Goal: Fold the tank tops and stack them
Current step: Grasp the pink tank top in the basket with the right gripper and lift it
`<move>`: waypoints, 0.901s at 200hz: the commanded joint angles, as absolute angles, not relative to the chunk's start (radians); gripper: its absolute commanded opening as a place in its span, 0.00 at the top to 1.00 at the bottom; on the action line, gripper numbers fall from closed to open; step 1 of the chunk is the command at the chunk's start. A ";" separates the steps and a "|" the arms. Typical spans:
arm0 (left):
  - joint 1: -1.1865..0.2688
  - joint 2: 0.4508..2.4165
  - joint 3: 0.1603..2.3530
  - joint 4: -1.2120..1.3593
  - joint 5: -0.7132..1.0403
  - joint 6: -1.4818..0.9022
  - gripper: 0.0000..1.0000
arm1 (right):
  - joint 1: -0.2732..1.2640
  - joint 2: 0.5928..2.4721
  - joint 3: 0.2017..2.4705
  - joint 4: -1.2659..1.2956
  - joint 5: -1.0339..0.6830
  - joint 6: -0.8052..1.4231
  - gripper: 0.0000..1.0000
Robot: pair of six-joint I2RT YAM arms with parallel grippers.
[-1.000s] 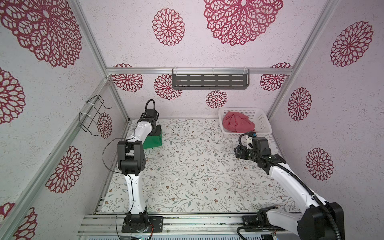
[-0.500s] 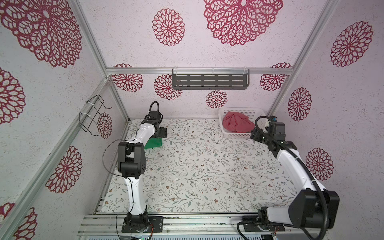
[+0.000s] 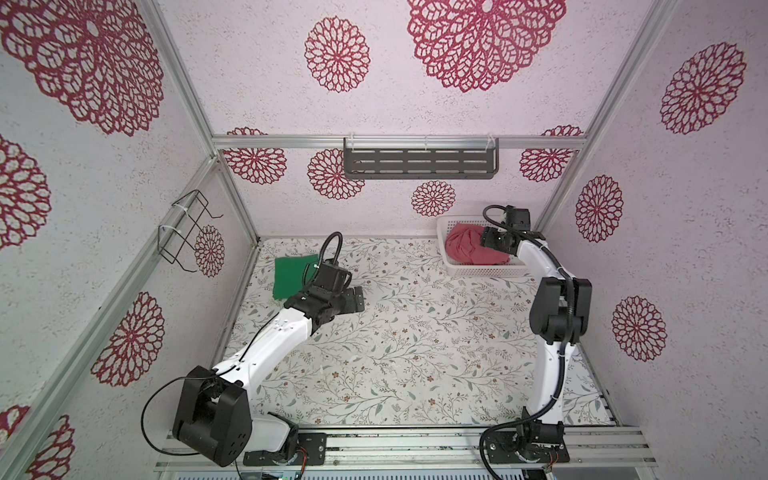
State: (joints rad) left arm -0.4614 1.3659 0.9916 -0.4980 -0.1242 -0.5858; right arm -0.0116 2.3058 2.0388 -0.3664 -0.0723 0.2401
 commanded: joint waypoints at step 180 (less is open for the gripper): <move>-0.276 1.538 0.998 -0.439 -0.191 -0.576 0.09 | 0.064 1.998 2.248 -0.477 -0.174 0.137 1.00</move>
State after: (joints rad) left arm -0.3573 1.4250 0.8978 -0.4469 -0.1848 -0.6926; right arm 0.0307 2.1674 2.2009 -0.4656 -0.1406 0.2123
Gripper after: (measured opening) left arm 0.914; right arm 0.056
